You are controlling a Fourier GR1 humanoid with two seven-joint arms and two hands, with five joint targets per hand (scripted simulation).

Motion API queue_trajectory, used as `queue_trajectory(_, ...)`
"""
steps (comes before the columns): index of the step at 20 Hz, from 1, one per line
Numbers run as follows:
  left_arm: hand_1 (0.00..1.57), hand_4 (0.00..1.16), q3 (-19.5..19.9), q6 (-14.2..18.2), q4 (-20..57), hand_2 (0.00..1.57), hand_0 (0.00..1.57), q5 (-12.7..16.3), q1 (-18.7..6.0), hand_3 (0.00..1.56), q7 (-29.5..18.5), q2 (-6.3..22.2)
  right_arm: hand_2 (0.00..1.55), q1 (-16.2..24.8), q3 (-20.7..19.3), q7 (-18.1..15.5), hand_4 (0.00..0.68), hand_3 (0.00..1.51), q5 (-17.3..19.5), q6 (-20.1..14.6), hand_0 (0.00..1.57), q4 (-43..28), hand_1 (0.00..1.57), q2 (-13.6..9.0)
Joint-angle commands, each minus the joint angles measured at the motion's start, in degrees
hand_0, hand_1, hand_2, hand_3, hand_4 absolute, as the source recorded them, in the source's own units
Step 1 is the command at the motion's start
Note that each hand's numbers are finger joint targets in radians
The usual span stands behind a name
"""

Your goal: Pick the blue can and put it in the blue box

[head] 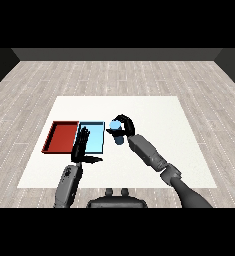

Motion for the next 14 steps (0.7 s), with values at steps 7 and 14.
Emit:
queue_trajectory(7, 0.00, 0.00, -10.8, 9.5, 3.4, 0.00, 0.00, 1.9, -4.7, 0.00, 1.4, -0.1, 1.44, 16.6, 0.4, 6.2, 0.654, 1.41, 6.1, -1.9, 1.43, -28.2, 1.43, -11.0)
queue_trajectory(14, 0.00, 0.00, -8.2, 8.7, 17.3, 0.00, 0.00, 2.4, -14.2, 0.00, -2.6, -0.1, 1.44, 20.3, -2.1, 8.2, 0.661, 1.41, 13.9, -1.1, 1.42, -30.1, 1.42, -6.3)
